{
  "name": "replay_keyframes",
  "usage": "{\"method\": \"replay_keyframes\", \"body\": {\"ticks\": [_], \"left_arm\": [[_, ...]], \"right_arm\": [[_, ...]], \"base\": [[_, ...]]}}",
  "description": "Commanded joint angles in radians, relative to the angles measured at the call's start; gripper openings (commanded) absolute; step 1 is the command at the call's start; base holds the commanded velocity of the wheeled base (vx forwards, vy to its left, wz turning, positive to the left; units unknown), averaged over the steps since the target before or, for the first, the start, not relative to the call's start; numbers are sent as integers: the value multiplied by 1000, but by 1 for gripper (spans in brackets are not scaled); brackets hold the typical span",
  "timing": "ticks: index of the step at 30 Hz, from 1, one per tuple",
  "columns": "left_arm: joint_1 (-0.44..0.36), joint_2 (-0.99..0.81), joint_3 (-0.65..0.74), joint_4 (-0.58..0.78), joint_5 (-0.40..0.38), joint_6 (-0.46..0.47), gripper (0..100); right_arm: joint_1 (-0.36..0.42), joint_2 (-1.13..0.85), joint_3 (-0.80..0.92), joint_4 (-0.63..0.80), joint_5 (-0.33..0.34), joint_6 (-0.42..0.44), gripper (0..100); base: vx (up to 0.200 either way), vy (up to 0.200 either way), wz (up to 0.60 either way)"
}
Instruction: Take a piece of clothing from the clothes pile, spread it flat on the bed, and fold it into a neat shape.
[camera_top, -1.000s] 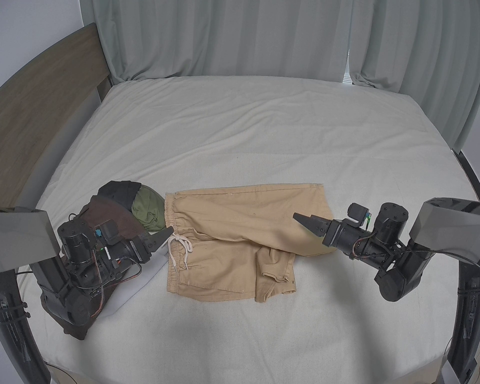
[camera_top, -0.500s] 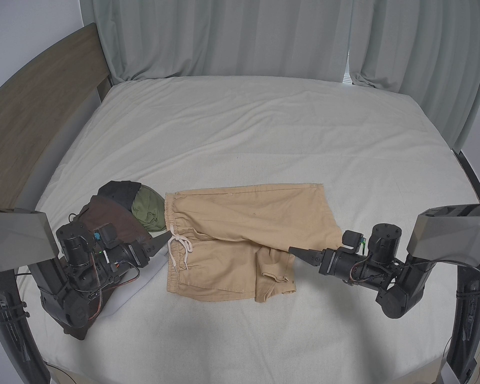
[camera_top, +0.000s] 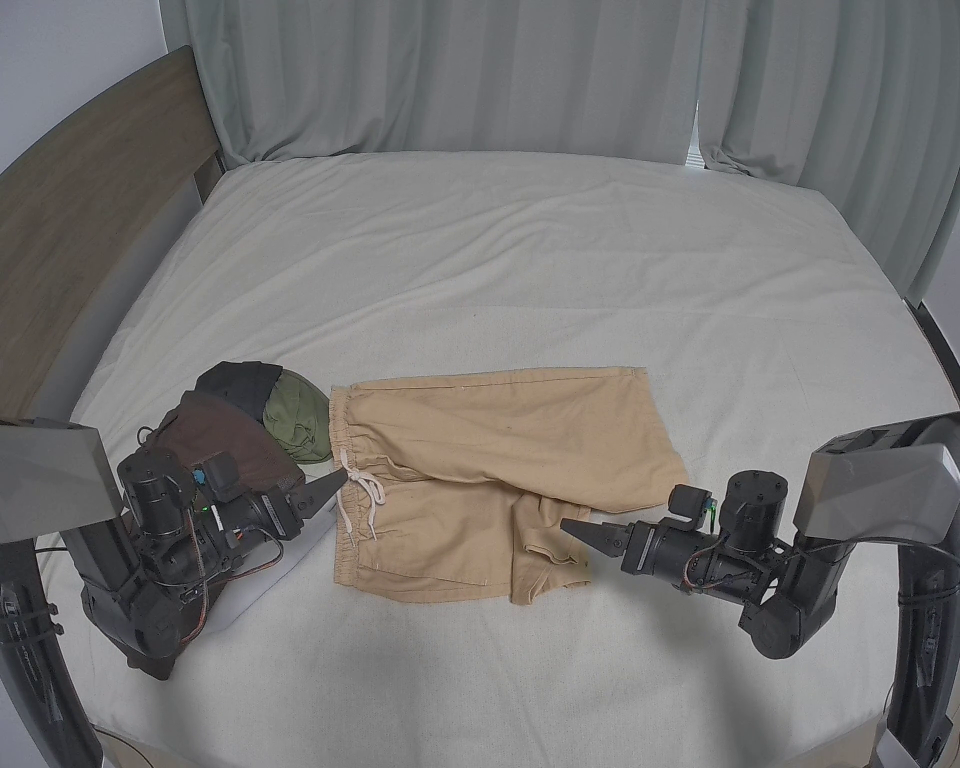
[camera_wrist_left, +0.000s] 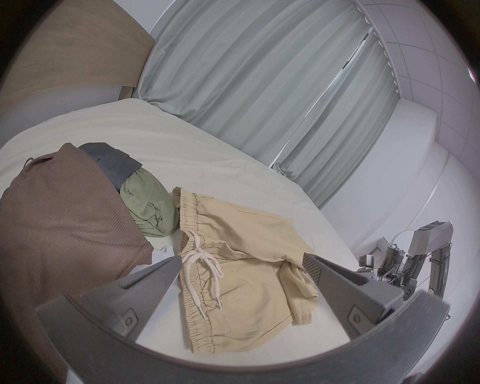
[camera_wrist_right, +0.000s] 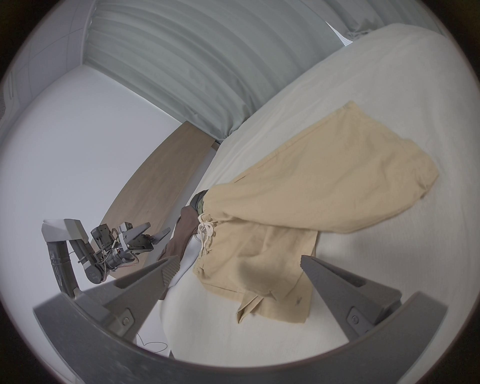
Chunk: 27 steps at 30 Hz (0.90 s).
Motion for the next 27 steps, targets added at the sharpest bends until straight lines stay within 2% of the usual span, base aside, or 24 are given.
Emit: {"method": "replay_keyframes", "body": {"ticks": [1, 9, 23, 27], "left_arm": [[-1, 17, 0, 0, 0, 1, 100], [0, 17, -2, 0, 0, 1, 100], [2, 18, -3, 0, 0, 1, 100], [2, 18, -3, 0, 0, 1, 100]], "right_arm": [[10, 24, 13, -2, 1, 21, 100], [44, 34, 7, -2, -2, 93, 100], [53, 119, -22, -2, -5, 113, 100], [76, 145, -66, -4, -59, 182, 100]], "base": [[0, 0, 0], [0, 0, 0], [0, 0, 0], [0, 0, 0]]}}
